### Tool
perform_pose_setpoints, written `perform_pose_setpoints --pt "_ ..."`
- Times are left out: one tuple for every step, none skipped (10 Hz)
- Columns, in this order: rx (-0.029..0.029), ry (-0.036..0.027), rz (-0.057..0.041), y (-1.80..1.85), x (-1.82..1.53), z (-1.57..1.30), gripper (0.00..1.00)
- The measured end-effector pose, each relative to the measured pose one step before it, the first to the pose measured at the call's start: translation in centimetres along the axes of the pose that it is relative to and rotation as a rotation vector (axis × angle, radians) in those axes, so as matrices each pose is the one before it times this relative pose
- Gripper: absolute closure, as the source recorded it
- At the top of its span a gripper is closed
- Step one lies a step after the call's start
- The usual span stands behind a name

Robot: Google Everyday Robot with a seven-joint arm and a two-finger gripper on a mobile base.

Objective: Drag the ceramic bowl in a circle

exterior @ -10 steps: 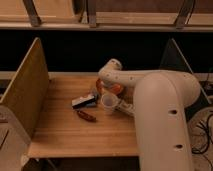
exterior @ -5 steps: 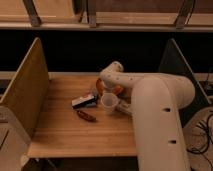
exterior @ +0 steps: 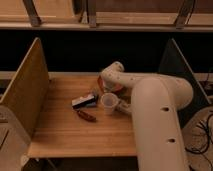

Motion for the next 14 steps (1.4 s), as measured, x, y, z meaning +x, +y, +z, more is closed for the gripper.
perform_pose_setpoints --pt "0.00908 -0.0001 -0.01513 -0.032 -0.26 -0.809 0.96" --pt "0.00523 0.00012 -0.02234 0.35 -0.291 -0.983 1.0" --pt "-0.01022 -0.004 -0.02089 0.973 -0.354 -0.822 1.0" --pt "-0.01735 -0.00194 -0.01555 1.117 -0.154 -0.533 1.0" --pt "-0.0155 0.00237 -0.01196 0.932 0.062 -0.354 1.0" --pt "-0.01812 0.01102 -0.01051 1.007 0.491 -0.444 1.0" --pt "-0.00854 0.01433 -0.00145 0.406 0.669 -0.181 1.0" --pt "-0.00776 0.02521 0.00335 0.24 1.197 -0.166 1.0" --pt "0.00357 0.02929 0.00795 -0.381 1.372 0.024 1.0" --pt "0.01385 0.0369 0.01172 -0.933 1.603 0.315 1.0" --pt "0.01292 0.02384 0.00588 -0.851 0.964 0.449 1.0" --pt "0.0185 0.02349 0.00252 -1.222 0.639 0.889 1.0" --pt "0.02308 0.01148 0.00145 -1.544 -0.072 1.273 1.0" --pt "0.01637 -0.01233 -0.00593 -1.059 -0.899 0.998 1.0"
